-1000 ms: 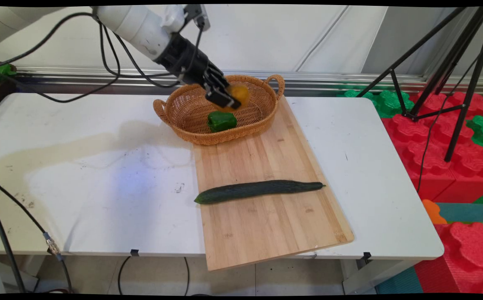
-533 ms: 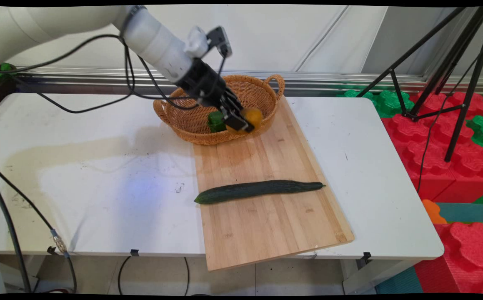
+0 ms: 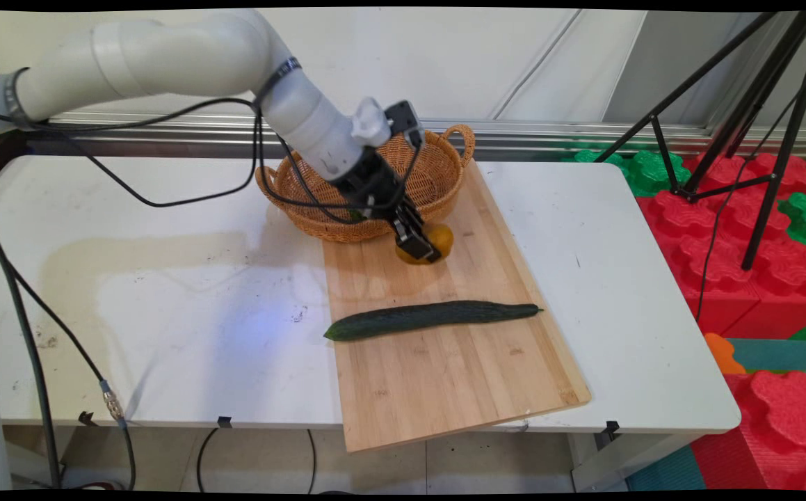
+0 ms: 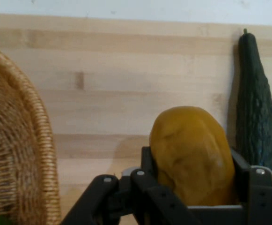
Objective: Place the picked object on the cutting board
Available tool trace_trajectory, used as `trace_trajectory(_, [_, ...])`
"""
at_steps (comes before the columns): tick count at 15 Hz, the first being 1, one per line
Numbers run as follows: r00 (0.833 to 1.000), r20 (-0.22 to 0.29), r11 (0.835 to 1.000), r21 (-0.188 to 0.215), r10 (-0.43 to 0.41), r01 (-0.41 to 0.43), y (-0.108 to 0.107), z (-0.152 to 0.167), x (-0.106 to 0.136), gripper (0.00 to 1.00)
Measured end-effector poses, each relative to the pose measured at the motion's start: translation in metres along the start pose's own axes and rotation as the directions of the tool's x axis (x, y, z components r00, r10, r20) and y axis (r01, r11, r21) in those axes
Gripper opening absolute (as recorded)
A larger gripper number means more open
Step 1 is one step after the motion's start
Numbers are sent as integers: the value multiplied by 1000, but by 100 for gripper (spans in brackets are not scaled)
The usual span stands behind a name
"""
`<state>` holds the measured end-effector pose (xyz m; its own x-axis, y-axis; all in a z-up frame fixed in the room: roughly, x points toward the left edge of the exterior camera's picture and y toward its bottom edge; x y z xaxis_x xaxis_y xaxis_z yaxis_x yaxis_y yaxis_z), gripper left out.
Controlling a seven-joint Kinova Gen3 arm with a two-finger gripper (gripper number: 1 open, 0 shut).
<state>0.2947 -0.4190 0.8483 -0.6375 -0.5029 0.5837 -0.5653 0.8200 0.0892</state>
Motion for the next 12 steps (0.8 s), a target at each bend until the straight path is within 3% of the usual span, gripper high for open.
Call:
trace_trajectory(8, [999,49,1000,-5,-20,21,3,43,4,0])
trace_trajectory(9, [999,51,1000,-4,-20,20,3,46,5,100])
trace_trajectory(12, [999,45,1000,1,-20,20,2,51,7,100])
